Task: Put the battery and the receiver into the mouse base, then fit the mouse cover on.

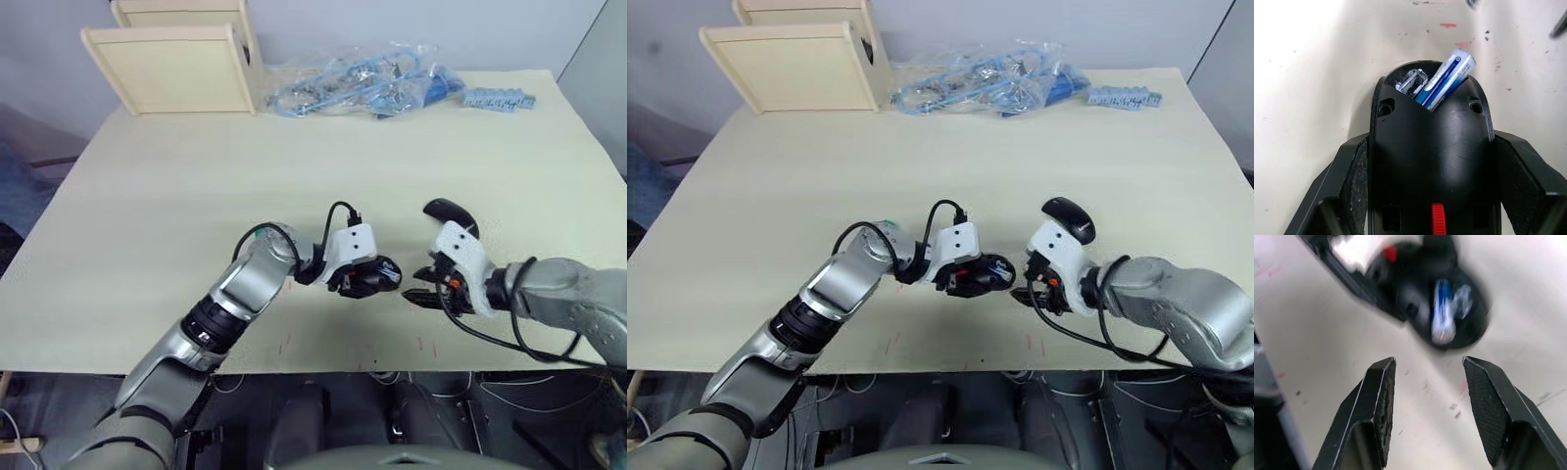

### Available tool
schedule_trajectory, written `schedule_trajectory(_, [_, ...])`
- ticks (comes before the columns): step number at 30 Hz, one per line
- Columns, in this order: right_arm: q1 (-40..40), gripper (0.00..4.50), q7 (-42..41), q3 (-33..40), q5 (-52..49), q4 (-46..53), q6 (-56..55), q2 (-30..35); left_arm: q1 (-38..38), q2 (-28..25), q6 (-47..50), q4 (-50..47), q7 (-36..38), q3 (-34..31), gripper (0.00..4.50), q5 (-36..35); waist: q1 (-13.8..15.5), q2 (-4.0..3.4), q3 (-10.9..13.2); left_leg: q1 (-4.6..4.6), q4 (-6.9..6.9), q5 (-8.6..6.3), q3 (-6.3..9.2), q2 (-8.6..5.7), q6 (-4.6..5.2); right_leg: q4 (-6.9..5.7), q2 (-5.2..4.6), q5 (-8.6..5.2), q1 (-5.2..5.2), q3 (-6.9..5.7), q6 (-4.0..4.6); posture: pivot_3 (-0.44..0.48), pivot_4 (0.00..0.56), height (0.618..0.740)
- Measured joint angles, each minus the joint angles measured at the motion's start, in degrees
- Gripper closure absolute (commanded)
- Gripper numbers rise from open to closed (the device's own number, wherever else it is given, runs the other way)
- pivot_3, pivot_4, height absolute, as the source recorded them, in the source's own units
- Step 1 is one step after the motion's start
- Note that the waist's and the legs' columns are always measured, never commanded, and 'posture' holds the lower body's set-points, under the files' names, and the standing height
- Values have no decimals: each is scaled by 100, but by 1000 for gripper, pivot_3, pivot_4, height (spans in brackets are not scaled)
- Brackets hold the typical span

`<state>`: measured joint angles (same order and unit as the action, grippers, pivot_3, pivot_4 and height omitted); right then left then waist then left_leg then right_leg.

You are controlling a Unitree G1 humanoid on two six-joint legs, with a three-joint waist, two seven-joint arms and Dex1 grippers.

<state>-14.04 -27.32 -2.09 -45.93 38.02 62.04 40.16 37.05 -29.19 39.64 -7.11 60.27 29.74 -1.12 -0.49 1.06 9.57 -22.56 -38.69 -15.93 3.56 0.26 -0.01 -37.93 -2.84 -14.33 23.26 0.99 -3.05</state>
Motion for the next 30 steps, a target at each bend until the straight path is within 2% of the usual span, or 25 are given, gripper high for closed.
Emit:
schedule_trajectory(3, [599, 2230, -395, 414, -135, -126, -945, -710, 1, 2, 3, -3, 2, 7, 1566, -4, -10, -10, 1, 3, 0, 0, -7, -2, 0, -1, -2, 1, 0, 7, -1, 0, 150, 740])
schedule_trajectory(6, [1176, 2230, -722, 430, 338, -231, -1894, -796, -7, -4, 2, -2, 0, 3, 1566, -7, -14, -10, 1, 5, -4, 0, -9, -3, 0, -3, -3, 1, -1, 8, -1, 0, 150, 740])
schedule_trajectory(9, [1319, 2230, -917, 343, 804, -465, -2543, -816, -7, -32, 5, -2, 7, -1, 1566, -7, -27, -12, 0, 11, -4, 0, -10, -3, 0, -6, -1, 0, -1, 10, -1, 0, 150, 740])
schedule_trajectory(10, [1322, 2742, -972, 277, 916, -539, -2697, -874, -7, -35, 7, -2, 9, -1, 1566, -9, -28, -12, 0, 12, -4, 0, -8, -1, 0, -6, 1, 0, -2, 10, 0, 0, 150, 740])
schedule_trajectory(11, [1333, 3061, -1024, 177, 1013, -620, -2833, -942, -7, -32, 7, -2, 9, 0, 1566, -13, -29, -12, 0, 12, -4, 0, -9, -1, 0, -6, 1, 0, -2, 10, 0, 0, 150, 740])
schedule_trajectory(13, [1358, 4115, -1113, -11, 1166, -797, -3019, -1057, -8, -29, 8, -11, 8, 4, 1566, -16, -24, -13, 1, 10, -4, 0, -9, -1, 0, -4, 0, 0, -2, 9, 0, 0, 150, 740])
schedule_trajectory(14, [1363, 4450, -1149, -68, 1237, -895, -3109, -1100, -8, -29, 12, -15, 7, 4, 1566, -16, -24, -13, 1, 10, -4, 0, -10, -2, 0, -3, 0, 0, -2, 11, 0, 0, 150, 740])
schedule_trajectory(30, [1230, 4450, -1418, -447, 2007, -2023, -4126, -1664, -10, -1, 130, -62, -31, 7, 1566, -10, -18, -14, 1, 12, -4, 0, -10, -2, -1, -5, -1, 0, -2, 11, 1, 0, 150, 740])
